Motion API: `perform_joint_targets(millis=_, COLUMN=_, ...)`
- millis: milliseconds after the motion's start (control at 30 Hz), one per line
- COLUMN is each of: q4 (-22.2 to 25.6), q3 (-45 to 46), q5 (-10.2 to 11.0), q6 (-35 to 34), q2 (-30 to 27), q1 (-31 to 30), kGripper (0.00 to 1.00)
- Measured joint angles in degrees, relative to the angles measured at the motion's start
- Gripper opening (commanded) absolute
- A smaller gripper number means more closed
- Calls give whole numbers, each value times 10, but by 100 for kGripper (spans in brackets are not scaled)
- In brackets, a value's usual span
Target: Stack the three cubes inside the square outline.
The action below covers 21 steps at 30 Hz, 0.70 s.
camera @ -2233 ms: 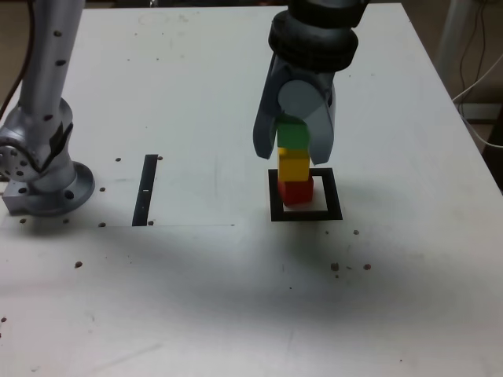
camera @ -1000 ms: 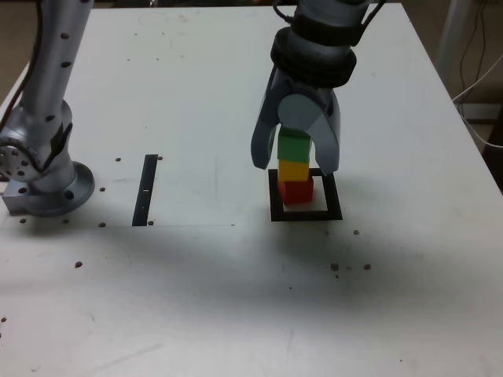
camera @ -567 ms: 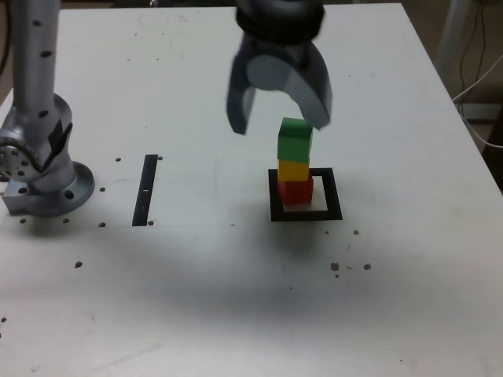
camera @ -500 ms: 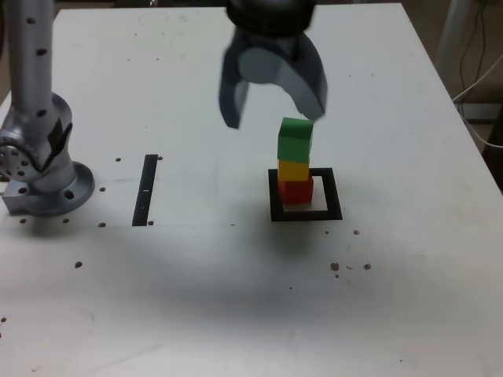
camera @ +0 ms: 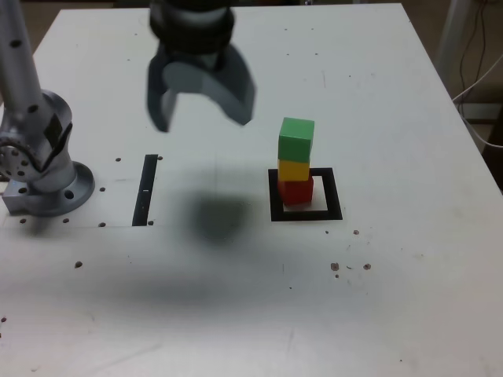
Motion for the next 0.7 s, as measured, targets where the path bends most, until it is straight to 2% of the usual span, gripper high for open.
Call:
perform_joint_targets(millis=233, q4=-73, q3=117, q5=-9, q6=-15, q2=-43, q1=1, kGripper=99)
perform_joint_targets(millis=500, q4=-197, q3=258, q5=-22, q6=-15, q2=-54, q1=31, kGripper=99)
perform_joint_targets(millis=700, q4=-236, q3=301, q5=-33, q6=-14, q2=-54, q1=33, kGripper=99)
